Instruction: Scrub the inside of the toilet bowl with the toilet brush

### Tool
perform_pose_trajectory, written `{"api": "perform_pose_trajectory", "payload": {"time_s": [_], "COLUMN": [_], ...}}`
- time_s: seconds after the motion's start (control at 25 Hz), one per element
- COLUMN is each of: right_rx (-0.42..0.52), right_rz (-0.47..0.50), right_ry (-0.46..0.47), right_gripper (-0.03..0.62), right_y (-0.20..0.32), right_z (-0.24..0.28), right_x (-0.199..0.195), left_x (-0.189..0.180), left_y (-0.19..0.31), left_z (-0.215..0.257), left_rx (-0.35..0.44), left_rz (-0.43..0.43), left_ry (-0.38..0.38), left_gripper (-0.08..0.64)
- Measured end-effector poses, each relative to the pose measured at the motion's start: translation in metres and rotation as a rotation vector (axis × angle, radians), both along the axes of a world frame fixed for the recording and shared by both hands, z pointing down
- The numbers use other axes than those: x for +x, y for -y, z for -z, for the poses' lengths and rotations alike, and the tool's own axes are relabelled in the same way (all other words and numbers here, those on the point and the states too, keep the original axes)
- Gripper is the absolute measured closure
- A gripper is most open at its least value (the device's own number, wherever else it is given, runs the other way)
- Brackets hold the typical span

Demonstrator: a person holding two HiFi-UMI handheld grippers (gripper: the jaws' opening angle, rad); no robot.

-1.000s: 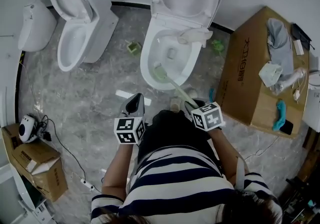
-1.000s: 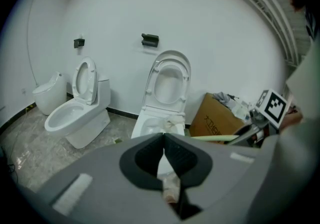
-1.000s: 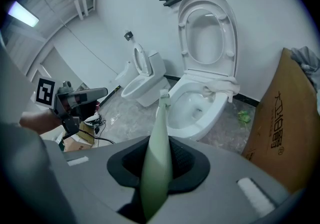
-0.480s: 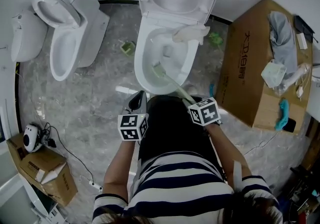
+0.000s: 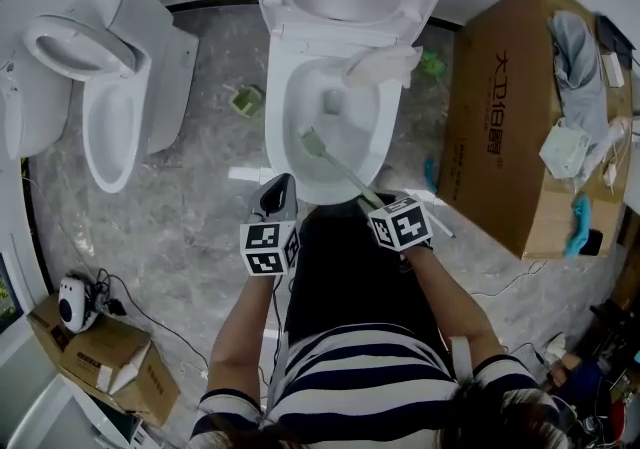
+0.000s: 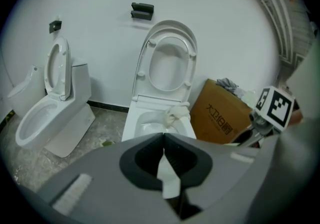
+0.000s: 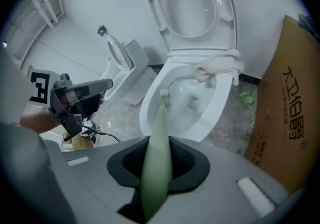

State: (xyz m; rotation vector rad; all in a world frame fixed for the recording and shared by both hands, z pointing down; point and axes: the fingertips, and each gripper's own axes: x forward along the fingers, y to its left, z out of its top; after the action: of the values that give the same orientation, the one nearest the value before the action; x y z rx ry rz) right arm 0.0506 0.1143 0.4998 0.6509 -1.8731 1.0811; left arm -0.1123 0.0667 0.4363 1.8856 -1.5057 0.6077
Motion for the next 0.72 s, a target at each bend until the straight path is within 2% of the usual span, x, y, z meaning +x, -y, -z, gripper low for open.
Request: {"api": "perform_pose_trajectory", "payload": {"time_s": [0.32, 0.72], "right_rx": [-0.044, -0.072], "right_rz": [-0.064, -0.096], "right_ry": [-0.020, -0.043], "right_gripper": [0.516, 0.517], "right_y": [0.029, 0.049], "right_z": [-0.044, -0.083], "right_x": [-0.030, -0.049], "left_x": [-0.019, -0.032], "left_y": [0.029, 0.051], "left_z": [-0.044, -0.088], "left_rx": [-0.060, -0.112], "left_rz": [-0.044, -0.087], "left_ry": [-0.013, -0.014], "left_gripper": [0.560, 0.560]}}
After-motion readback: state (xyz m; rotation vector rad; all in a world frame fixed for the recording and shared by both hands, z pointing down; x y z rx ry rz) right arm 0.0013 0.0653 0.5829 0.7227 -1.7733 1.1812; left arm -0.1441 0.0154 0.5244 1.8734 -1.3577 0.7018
